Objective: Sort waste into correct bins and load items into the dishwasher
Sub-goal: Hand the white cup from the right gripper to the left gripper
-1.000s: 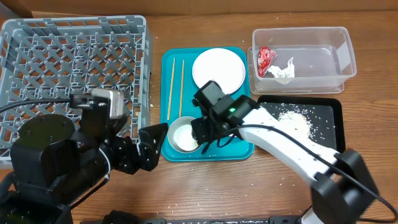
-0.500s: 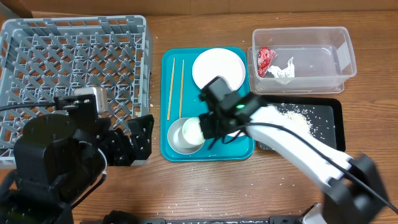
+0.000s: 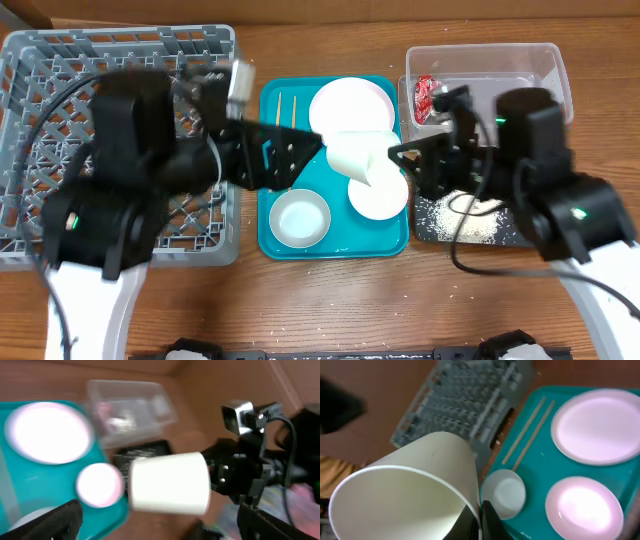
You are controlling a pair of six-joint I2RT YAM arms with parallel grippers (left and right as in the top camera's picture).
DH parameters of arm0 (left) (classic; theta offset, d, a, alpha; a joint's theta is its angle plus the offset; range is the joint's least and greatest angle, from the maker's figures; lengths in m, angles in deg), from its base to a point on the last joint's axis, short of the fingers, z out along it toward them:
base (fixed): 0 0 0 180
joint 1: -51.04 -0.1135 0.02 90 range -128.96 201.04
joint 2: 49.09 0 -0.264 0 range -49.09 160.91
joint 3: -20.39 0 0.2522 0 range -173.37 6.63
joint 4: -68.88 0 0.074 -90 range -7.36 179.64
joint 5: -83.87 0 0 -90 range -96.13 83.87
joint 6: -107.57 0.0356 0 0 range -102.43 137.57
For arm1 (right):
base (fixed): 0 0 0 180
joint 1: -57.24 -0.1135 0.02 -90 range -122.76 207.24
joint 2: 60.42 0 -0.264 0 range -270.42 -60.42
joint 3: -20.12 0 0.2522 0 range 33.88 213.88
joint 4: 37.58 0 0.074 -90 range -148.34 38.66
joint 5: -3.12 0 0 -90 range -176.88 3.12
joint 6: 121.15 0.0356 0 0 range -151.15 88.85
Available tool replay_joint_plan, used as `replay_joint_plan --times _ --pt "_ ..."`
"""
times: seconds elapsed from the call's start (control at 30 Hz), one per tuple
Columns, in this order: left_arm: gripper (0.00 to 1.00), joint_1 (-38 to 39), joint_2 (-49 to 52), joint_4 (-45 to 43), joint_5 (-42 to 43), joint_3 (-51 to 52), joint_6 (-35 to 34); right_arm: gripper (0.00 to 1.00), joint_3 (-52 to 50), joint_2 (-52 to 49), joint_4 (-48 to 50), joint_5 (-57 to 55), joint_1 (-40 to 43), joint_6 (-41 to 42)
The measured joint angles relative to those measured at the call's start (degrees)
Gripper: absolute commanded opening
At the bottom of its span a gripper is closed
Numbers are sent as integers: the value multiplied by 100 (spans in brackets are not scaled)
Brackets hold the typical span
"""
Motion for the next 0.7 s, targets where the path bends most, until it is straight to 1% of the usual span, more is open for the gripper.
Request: replay_joint_plan --times 0.13,0.23,0.33,0.47,0.53,0.63,0.67,0.7 --pt "100 -98 378 -94 1574 0 426 4 7 315 461 1287 409 -323" --pt "100 -92 590 -90 2793 0 826 4 15 369 710 1899 444 -402" --pt "100 -83 719 -39 3654 0 1132 4 15 354 1040 2544 444 -492" --pt "100 4 761 -26 4177 0 1344 4 15 330 1414 3189 442 -560" --pt "97 101 761 -26 4319 0 1388 4 15 321 1513 3344 444 -577" --pt "86 278 761 -24 4435 0 1405 4 15 271 1633 3488 444 -592" --pt "78 356 761 -22 4468 0 1423 4 15 240 1641 3523 444 -595" --pt "77 417 761 -26 4485 0 1453 4 15 216 1648 3547 444 -590"
